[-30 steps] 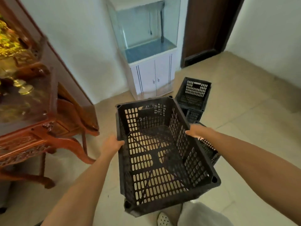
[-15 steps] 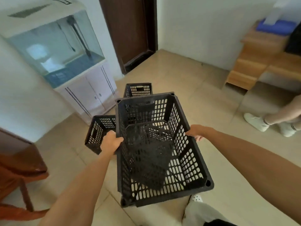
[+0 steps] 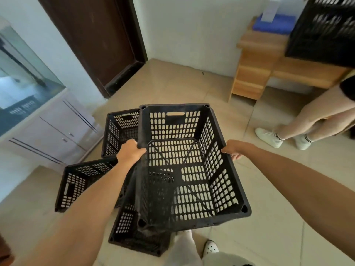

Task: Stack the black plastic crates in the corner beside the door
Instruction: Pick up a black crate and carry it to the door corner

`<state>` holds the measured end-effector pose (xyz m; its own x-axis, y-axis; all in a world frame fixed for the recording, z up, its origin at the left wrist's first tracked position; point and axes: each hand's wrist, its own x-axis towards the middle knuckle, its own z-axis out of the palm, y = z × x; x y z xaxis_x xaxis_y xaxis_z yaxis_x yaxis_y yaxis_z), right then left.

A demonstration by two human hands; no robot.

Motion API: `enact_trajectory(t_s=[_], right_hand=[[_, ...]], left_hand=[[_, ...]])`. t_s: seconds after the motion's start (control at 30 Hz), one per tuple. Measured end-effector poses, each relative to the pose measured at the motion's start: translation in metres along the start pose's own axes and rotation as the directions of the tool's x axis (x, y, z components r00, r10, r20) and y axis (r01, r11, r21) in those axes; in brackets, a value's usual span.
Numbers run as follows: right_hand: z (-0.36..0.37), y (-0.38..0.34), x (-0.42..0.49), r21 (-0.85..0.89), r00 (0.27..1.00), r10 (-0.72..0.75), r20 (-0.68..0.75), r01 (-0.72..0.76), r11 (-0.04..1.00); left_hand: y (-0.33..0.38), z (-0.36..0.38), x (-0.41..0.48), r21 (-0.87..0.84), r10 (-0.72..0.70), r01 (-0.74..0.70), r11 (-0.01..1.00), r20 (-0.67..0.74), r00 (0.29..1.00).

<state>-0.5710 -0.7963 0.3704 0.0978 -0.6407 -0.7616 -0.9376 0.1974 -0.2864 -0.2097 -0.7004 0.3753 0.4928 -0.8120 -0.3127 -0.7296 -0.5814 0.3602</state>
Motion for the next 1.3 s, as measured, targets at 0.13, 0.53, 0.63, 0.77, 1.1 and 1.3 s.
enact_trajectory(t_s=[0.13,0.53,0.63,0.77,1.1,1.3], right_hand=[[-0.041,-0.013,0.046,0.030,1.000,0.012,0.004,-0.012,0.999],[-0.177,-0.067,0.178,0.070,0.995,0.095,-0.029,-0.093,0.993],[-0.208,-0.077,0.212,0.066,0.994,0.111,-0.013,-0.110,0.992],[-0.265,-0.094,0.264,0.070,0.993,0.116,-0.016,-0.115,0.991],[-0.451,-0.151,0.424,0.115,0.999,0.045,0.032,-0.048,0.992],[-0.548,-0.204,0.503,0.121,1.000,-0.009,0.010,0.007,0.993]], left_hand=[[0.035,0.004,0.062,-0.006,0.010,-0.010,1.000,0.035,0.999],[0.150,-0.009,0.260,0.040,0.063,-0.068,0.997,0.116,0.991],[0.178,-0.008,0.308,0.022,0.065,-0.069,0.997,0.131,0.989],[0.227,-0.011,0.378,0.030,0.100,-0.104,0.994,0.098,0.990],[0.363,-0.037,0.558,-0.020,0.025,-0.024,1.000,0.051,0.998],[0.418,-0.062,0.645,-0.075,-0.006,0.007,0.997,0.011,1.000]])
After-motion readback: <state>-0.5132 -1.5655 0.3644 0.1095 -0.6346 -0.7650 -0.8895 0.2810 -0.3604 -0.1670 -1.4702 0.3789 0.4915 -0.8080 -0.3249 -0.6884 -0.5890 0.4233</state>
